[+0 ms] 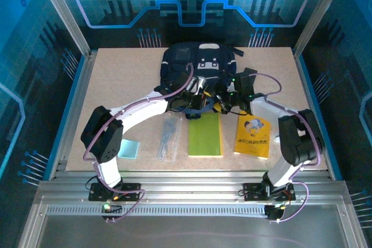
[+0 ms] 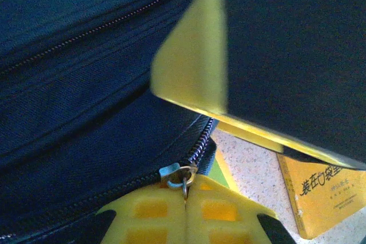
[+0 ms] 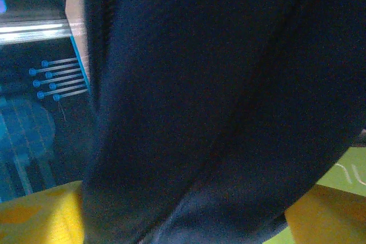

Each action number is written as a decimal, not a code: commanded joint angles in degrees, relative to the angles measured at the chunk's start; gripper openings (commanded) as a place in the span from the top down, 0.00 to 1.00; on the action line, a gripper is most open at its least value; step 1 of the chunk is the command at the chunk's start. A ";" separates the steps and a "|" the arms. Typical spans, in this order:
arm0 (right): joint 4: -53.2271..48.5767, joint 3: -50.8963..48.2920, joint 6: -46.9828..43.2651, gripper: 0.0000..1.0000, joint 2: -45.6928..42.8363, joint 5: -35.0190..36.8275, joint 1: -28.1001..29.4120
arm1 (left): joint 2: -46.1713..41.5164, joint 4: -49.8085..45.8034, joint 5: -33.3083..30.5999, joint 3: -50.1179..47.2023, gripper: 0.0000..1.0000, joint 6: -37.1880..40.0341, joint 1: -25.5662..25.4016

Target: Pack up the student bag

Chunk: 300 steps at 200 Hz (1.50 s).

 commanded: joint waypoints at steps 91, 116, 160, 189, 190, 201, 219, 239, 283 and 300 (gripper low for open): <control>-6.38 4.54 -12.65 1.00 -1.47 5.54 -1.36 | -3.62 -12.99 -14.48 -1.90 1.00 7.26 7.02; -9.13 5.93 -15.92 1.00 -2.20 3.02 -2.92 | -3.24 -12.91 -17.28 -4.29 1.00 8.37 11.44; -17.31 13.14 -26.43 1.00 -0.13 -1.73 -4.35 | -3.01 -9.93 -20.10 -5.74 1.00 9.71 18.63; -21.40 20.40 -31.94 1.00 2.92 -7.02 -4.20 | -8.51 -7.77 -17.36 -9.24 1.00 8.55 18.53; -21.47 20.59 -32.02 1.00 3.01 -7.29 -4.20 | -8.89 -7.64 -17.24 -9.52 1.00 8.42 18.53; -22.11 22.70 -32.75 1.00 3.60 -8.65 -3.74 | -12.28 -6.53 -16.61 -12.19 1.00 6.80 17.78; -24.46 25.74 -34.59 1.00 4.45 -7.11 -2.57 | -18.08 -4.39 -16.02 -16.95 1.00 4.05 15.63; -26.55 29.64 -35.18 1.00 7.12 -7.16 -2.55 | -22.83 -2.63 -17.18 -20.35 1.00 2.50 11.17; -30.91 39.67 -31.74 0.42 14.59 0.93 -2.72 | -20.45 1.80 -18.08 -19.63 1.00 1.82 5.67; -31.19 40.05 -29.51 0.27 15.10 2.90 -3.19 | -16.79 3.20 -16.60 -16.56 1.00 1.40 4.88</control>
